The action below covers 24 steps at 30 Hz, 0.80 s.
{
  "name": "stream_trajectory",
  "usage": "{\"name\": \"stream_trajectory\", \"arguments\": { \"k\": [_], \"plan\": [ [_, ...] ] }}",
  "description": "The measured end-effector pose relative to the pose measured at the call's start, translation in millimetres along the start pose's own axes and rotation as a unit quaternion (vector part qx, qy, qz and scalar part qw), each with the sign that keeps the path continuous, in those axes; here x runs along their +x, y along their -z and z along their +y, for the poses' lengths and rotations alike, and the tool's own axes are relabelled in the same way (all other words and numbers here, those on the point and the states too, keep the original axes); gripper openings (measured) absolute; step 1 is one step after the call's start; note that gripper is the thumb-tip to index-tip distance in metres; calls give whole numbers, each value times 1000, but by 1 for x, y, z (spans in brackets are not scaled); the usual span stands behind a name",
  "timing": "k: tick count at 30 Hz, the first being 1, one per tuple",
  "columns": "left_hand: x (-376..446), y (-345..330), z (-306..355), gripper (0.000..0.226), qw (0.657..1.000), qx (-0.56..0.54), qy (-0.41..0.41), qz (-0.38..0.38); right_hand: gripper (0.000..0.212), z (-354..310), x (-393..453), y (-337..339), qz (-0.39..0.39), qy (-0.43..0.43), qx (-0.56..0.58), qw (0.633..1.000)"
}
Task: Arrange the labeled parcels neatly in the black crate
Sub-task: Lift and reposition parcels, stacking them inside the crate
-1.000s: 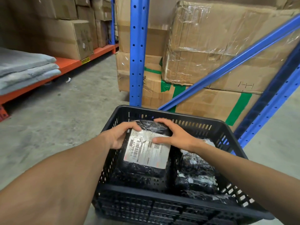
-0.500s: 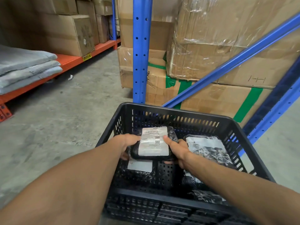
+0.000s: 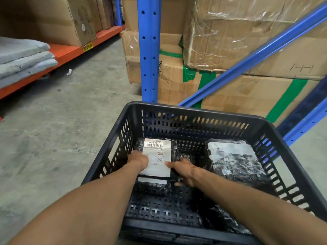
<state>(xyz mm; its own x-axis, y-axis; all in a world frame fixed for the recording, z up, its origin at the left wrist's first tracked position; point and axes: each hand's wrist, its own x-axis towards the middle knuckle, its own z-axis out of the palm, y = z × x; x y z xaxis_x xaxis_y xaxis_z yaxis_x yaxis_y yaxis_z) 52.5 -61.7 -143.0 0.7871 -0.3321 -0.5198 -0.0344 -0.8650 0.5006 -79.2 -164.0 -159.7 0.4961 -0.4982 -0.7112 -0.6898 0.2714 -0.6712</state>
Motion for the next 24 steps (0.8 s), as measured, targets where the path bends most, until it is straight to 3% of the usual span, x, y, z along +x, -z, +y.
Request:
{"name": "stream_trajectory", "arguments": {
  "k": [3,5,8,10,11,13,16,17,20,24],
  "plan": [
    [-2,-3,3,55,998,-45,31,27,59,-9,-7,9,-13,5,-52,999],
    [-8,-5,6,63,999,-23,-2,42,54,-21,-19,18,8,78,-145,986],
    [-24,-10,22,58,977,108,-124,135,33,-47,-45,47,99,260,-295,914],
    [-35,-16,46,42,959,113,-202,162,29,-60,-58,79,162,307,-391,853],
    [-41,-20,60,35,959,92,-230,139,29,-63,-62,96,181,300,-431,832],
    [-53,-31,84,32,968,24,-250,15,38,-61,-67,132,183,230,-472,831],
    [-78,-53,105,56,947,-46,-151,-279,58,-40,-71,177,122,100,-483,861],
    [-84,-62,110,65,933,-49,-123,-333,60,-31,-71,188,110,76,-484,865],
    [-93,-86,122,81,940,-65,-98,-322,62,-13,-68,205,134,74,-492,857],
    [-93,-96,128,87,956,-22,-116,-268,88,-19,-63,204,132,79,-481,863]
  ]
}}
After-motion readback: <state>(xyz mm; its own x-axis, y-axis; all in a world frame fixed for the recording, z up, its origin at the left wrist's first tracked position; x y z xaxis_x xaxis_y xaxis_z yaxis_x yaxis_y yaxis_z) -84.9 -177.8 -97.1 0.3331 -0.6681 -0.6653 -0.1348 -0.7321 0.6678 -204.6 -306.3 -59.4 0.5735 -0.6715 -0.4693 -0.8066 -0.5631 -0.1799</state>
